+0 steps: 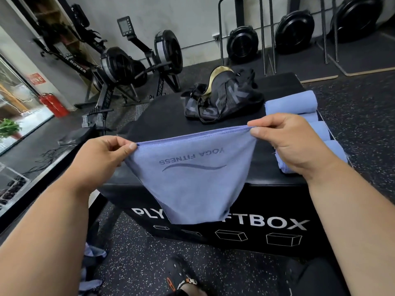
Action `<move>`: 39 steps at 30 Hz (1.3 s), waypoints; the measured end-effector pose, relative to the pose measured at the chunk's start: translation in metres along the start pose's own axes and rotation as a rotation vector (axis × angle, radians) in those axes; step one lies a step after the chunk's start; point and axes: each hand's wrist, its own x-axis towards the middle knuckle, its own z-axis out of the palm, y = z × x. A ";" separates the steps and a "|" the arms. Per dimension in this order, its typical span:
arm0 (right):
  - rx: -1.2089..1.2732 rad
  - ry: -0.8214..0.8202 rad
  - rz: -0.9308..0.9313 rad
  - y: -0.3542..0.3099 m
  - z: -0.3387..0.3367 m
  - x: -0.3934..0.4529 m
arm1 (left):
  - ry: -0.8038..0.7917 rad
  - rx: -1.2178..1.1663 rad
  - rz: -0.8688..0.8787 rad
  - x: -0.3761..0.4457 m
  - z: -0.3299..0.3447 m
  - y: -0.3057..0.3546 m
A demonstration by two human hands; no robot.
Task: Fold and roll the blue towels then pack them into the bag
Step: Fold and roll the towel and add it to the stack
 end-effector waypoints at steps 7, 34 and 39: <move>-0.096 -0.019 0.009 -0.005 0.001 -0.005 | 0.079 0.058 0.013 -0.010 -0.005 0.006; 0.399 -0.147 0.101 -0.016 0.017 -0.015 | 0.088 -0.357 -0.077 -0.016 0.028 -0.019; 0.466 -0.351 0.127 -0.010 0.010 -0.013 | -0.044 -0.603 -0.143 -0.010 0.031 -0.016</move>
